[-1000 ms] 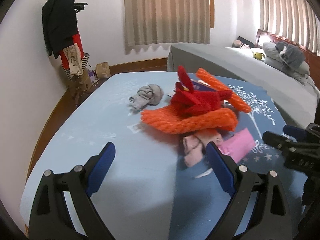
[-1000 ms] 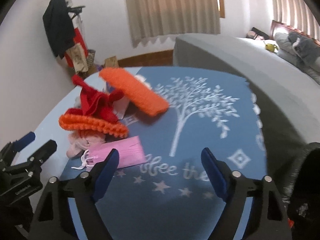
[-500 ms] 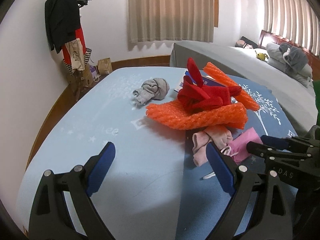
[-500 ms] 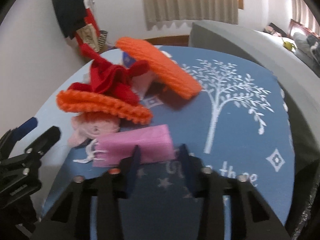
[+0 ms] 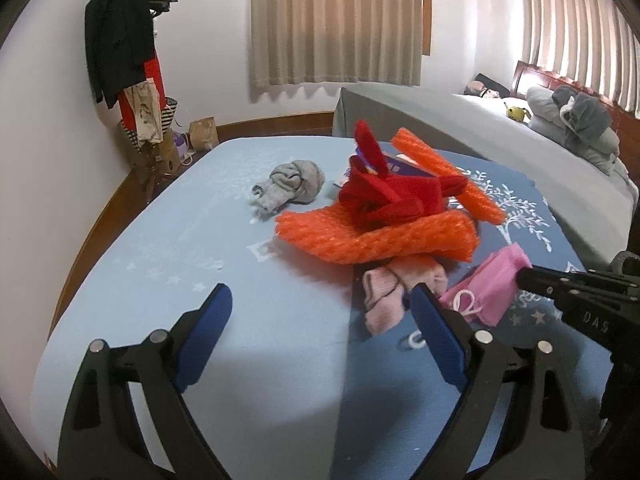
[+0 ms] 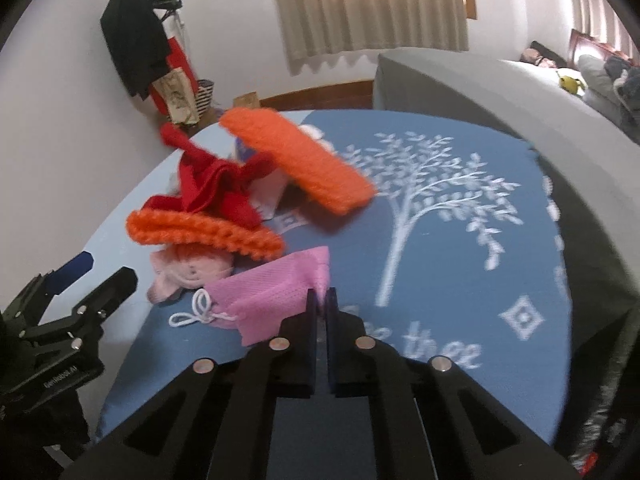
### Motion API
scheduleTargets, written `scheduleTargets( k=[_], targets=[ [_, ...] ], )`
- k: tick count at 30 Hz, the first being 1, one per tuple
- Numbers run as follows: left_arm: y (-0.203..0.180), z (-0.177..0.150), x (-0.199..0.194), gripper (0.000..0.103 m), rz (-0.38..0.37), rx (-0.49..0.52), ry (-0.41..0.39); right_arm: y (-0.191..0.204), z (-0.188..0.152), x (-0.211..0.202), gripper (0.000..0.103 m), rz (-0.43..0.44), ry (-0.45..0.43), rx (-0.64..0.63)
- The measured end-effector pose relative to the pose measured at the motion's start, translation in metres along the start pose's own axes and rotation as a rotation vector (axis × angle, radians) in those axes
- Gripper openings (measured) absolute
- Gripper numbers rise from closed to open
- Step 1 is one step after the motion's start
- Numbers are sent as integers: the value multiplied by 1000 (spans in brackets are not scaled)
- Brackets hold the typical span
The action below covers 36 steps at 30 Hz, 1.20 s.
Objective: Collect trash
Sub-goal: 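Grasp the pink paper bag with the right tool while the left tool grasps the orange mesh and red cloth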
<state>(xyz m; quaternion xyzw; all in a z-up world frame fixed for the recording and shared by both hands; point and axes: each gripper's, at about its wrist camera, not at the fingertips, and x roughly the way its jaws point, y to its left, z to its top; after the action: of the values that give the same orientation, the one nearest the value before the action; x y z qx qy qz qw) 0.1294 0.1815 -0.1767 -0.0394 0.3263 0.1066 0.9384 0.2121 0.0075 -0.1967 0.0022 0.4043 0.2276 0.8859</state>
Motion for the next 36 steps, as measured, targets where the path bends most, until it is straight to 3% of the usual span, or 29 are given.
scheduleTargets(
  k=[8, 16, 21, 32, 36],
  targets=[
    [-16, 30, -5, 86, -48, -12, -60, -29, 21, -23, 4, -55, -46, 27],
    [-35, 64, 14, 79, -106, -18, -79, -35, 35, -30, 4, -83, -82, 20],
    [-38, 80, -6, 78, -154, -51, -135, -34, 39, -29, 4, -78, -91, 7],
    [-46, 66, 41, 77, -82, 15, -19, -38, 43, -27, 4, -64, -95, 25],
    [-47, 61, 57, 69, -94, 18, 27, -38, 45, -27, 4, -63, -95, 25]
  ],
)
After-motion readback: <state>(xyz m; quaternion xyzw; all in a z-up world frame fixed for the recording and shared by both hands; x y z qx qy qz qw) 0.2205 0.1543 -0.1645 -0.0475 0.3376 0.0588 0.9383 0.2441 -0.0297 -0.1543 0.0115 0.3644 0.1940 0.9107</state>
